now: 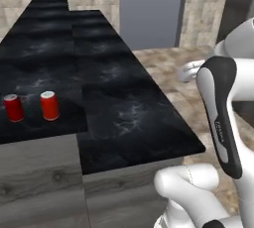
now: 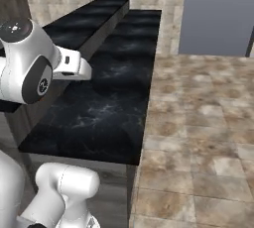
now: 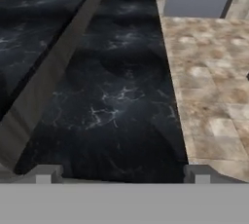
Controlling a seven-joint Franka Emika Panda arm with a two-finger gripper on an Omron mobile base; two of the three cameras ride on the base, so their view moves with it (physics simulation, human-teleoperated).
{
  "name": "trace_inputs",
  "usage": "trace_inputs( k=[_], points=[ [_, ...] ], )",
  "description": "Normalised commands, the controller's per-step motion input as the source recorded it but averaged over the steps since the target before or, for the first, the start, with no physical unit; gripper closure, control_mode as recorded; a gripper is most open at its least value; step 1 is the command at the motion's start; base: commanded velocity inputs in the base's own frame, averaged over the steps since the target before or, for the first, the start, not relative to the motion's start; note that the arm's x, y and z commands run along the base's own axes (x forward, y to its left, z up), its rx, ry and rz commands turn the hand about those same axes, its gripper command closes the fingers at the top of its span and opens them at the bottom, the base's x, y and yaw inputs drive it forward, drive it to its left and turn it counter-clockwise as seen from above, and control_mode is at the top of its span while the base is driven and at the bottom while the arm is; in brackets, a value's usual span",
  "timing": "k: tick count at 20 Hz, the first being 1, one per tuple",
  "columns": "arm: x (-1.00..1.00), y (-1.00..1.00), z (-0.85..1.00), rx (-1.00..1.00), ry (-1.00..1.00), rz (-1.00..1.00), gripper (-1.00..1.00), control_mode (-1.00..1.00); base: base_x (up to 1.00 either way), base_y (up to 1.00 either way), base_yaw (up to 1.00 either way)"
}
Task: Move the drinks to the dining counter.
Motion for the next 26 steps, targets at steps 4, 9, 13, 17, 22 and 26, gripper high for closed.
trace_inputs(
  k=[4,9,13,17,22,26],
  points=[
    [0.0,0.0,0.0,0.0,0.0,0.0,-1.0,1.0,-0.8,-1.0,-0.06],
    [0.0,0.0,0.0,0.0,0.0,0.0,-1.0,1.0,-0.98,-1.0,-0.06],
    [0.0,0.0,0.0,0.0,0.0,0.0,-1.0,1.0,-0.96,-1.0,-0.05],
    [0.0,0.0,0.0,0.0,0.0,0.0,-1.0,1.0,-0.6,-1.0,-0.01],
    [0.0,0.0,0.0,0.0,0.0,0.0,-1.0,1.0,-0.23,-1.0,0.0],
    [0.0,0.0,0.0,0.0,0.0,0.0,-1.0,1.0,-0.07,-1.0,0.0]
  ],
)
